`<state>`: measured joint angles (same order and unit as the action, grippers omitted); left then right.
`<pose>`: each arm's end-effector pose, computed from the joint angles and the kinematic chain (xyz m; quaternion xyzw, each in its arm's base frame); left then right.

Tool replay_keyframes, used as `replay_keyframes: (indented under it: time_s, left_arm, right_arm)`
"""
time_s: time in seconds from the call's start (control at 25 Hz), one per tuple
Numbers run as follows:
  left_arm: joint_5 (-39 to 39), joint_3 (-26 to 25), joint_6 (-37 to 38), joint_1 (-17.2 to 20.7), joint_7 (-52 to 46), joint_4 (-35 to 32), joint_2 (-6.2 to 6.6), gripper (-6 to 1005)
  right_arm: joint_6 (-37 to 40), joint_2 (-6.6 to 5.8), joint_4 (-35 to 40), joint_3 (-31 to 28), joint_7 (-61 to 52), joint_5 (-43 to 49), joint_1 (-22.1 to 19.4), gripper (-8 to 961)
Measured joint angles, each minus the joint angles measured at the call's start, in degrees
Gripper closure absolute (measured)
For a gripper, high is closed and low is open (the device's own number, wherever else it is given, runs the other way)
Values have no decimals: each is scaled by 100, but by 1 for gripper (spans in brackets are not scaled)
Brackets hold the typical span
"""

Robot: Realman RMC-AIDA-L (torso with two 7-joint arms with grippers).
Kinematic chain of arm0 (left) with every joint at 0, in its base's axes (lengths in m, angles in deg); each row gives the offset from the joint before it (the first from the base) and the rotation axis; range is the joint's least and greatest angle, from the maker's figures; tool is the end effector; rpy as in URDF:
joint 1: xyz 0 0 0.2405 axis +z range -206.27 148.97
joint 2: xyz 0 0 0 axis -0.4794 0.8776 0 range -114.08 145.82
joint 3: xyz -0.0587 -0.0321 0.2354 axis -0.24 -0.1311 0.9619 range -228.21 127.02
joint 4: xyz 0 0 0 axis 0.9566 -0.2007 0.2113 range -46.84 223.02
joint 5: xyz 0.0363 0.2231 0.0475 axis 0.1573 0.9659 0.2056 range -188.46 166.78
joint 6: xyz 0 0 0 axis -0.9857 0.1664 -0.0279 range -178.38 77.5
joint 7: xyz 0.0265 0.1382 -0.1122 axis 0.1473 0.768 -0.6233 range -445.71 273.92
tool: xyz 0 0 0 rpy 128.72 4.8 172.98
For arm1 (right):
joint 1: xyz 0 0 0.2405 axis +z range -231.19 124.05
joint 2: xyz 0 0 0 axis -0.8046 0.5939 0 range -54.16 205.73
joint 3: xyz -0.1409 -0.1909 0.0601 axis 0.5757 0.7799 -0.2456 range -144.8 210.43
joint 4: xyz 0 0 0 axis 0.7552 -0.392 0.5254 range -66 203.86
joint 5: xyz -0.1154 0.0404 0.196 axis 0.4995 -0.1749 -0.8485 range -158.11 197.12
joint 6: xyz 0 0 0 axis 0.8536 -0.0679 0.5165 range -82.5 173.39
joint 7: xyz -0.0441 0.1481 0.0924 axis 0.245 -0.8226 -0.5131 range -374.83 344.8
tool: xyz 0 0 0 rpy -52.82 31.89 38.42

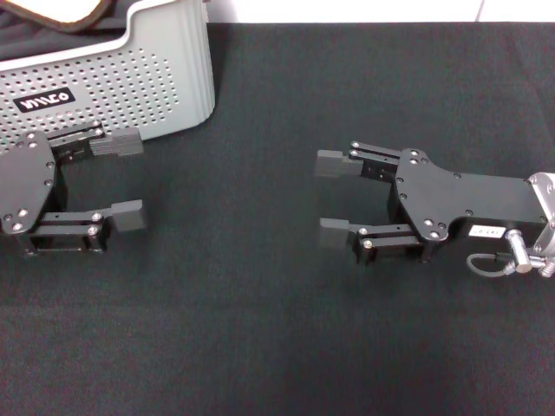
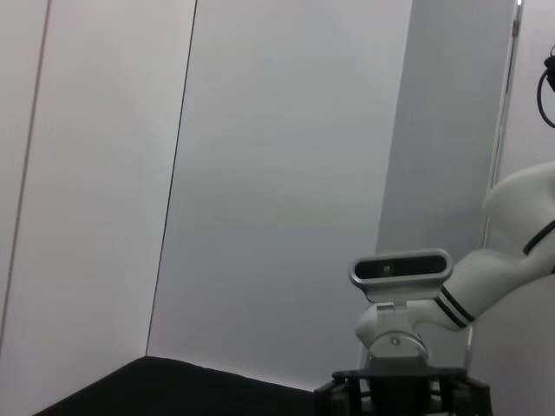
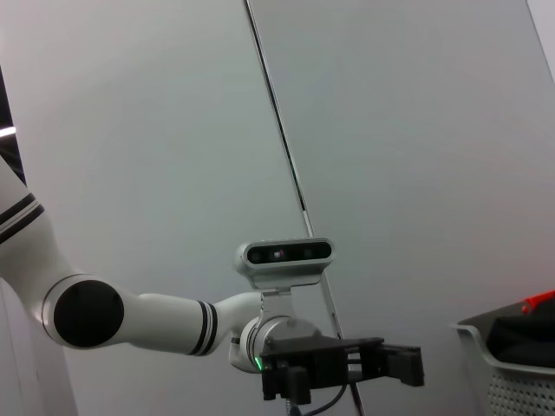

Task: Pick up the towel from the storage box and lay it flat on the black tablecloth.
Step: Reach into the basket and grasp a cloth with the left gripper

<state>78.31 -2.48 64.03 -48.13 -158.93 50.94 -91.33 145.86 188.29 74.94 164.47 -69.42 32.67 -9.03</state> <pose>-0.2549 0.2822 0.0767 -0.9160 -0.1042 -0.3803 0.0738 0.1542 0.3157 -0.0677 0.8964 -0.0825 -0.4337 0.0410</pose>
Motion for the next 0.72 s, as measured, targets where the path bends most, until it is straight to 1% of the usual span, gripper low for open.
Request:
replay_keyframes:
  time_s: [0.2, 0.64, 0.72]
  left_arm:
    - [-7, -7, -4, -44, -225, 16, -2, 137]
    - [13, -3, -4, -1, -236, 16, -46, 167]
    - [-5, -37, -4, -6, -239, 5, -71, 172]
  right_arm:
    - [-12, 48, 5, 0, 123, -1, -37, 102]
    - [-24, 60, 6, -1, 152, 10, -57, 106]
    - [-36, 72, -3, -68, 208, -10, -101, 107]
